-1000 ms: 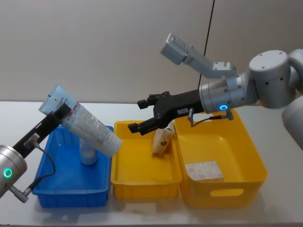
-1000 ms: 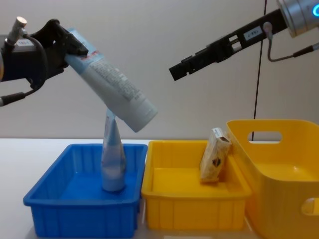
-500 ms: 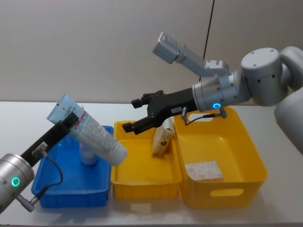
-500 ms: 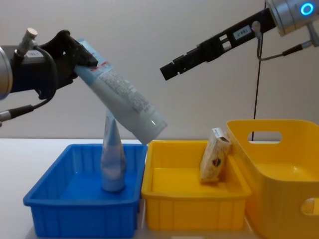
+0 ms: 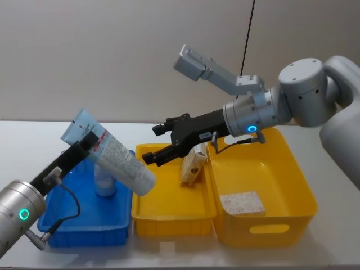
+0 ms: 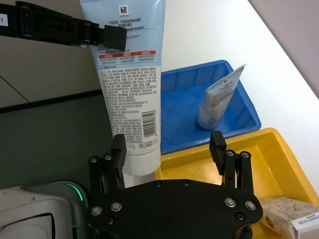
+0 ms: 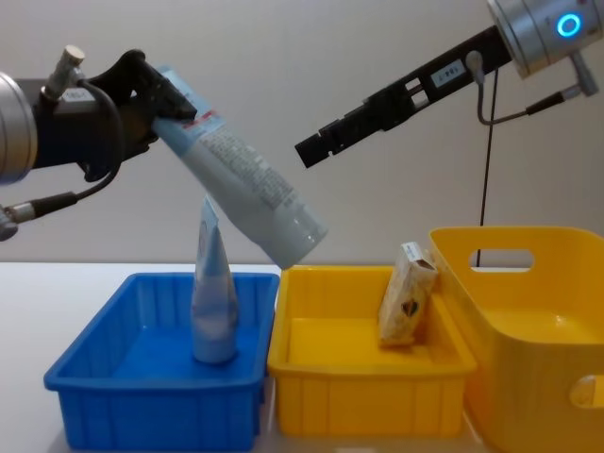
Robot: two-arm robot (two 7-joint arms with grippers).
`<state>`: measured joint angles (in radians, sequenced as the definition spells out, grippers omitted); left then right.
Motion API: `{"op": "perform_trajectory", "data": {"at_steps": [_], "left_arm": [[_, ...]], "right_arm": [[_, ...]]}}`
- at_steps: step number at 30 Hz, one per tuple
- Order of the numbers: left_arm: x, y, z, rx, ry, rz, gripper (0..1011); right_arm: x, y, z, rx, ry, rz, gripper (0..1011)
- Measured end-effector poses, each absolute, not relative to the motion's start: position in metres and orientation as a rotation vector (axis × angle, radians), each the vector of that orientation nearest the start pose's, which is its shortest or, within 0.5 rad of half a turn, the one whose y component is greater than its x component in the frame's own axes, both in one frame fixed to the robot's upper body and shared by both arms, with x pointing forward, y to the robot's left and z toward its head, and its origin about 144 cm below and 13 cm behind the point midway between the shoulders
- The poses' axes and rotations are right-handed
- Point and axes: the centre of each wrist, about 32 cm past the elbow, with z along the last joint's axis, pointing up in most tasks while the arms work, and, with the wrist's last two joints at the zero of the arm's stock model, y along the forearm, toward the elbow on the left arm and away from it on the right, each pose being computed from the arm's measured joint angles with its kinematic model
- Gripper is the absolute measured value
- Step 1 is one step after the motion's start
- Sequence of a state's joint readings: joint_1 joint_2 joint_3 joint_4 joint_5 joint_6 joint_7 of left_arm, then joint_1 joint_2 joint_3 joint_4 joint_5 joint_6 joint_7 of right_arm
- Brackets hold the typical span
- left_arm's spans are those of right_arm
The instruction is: Bimanual collaborative sorting of washing and personal care products
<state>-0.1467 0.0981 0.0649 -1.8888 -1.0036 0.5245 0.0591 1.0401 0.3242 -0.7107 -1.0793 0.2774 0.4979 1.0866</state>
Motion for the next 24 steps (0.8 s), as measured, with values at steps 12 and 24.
{"op": "perform_trajectory", "data": {"at_steps": [12, 24], "left_arm": [[0.473, 0.218, 1.291, -0.485, 0.655, 1.014, 132], [0.473, 0.217, 1.292, -0.487, 0.657, 1.004, 132]], "right_arm": [[0.664, -0.189, 1.376, -0.533, 0.017, -0.235, 1002], [0.67, -0.181, 1.376, -0.538, 0.007, -0.219, 1002]]}}
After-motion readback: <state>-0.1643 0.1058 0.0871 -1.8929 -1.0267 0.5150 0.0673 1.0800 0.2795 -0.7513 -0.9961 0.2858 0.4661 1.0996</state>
